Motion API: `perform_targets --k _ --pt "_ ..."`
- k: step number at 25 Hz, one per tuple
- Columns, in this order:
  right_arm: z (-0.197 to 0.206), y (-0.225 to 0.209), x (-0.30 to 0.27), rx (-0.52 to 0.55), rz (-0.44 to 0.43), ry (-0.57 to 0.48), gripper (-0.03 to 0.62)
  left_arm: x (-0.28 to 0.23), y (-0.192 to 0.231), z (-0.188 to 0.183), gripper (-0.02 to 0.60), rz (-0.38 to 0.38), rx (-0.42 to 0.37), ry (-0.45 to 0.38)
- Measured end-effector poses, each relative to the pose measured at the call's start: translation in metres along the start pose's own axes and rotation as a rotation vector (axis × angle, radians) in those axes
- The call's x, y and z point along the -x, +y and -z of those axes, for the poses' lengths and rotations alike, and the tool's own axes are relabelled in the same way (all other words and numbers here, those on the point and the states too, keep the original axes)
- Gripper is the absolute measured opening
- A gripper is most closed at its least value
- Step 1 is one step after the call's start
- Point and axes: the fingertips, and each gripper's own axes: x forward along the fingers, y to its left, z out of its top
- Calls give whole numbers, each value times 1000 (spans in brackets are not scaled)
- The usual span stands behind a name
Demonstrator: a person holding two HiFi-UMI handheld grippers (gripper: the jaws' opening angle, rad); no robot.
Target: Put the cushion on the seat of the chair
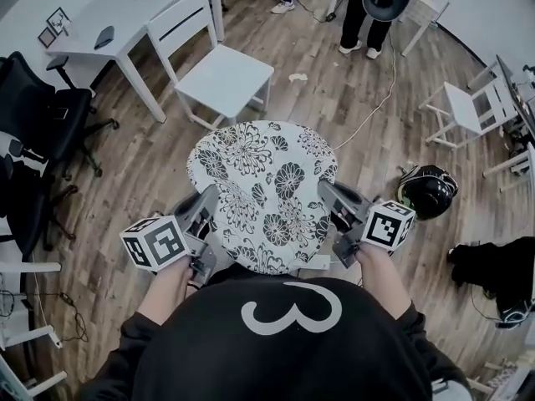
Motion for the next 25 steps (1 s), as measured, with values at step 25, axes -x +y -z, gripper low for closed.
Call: perform_targets --k 25 --pt "-29 -43 -58 -6 -59 -64 20 -42 47 -22 24 -66 -77 -20"
